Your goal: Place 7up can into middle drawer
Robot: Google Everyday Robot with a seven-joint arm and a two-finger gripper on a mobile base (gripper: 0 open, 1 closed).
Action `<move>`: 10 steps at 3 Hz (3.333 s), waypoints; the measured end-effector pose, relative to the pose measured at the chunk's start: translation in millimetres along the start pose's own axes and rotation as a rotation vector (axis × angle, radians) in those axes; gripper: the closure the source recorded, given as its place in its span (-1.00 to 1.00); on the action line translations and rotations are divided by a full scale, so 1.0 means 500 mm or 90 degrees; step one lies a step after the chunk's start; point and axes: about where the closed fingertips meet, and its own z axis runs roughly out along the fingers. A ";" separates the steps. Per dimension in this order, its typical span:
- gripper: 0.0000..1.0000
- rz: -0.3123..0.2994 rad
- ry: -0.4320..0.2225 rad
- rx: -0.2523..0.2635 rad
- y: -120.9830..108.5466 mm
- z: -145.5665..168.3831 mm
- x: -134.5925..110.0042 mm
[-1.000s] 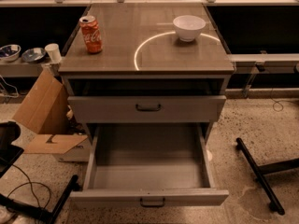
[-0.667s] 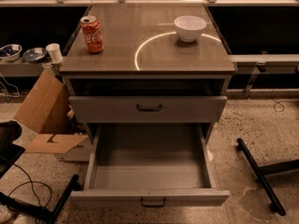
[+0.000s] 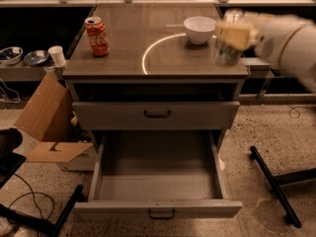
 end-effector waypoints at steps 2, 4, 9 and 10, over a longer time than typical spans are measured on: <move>1.00 -0.038 0.182 0.071 0.052 0.080 0.512; 1.00 -0.005 0.200 0.035 0.077 0.073 0.558; 1.00 0.084 0.121 -0.480 0.480 0.159 0.888; 1.00 0.084 0.121 -0.480 0.480 0.159 0.888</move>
Offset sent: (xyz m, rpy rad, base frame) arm -0.0019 0.0470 -0.4452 -0.2645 0.3958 -0.1888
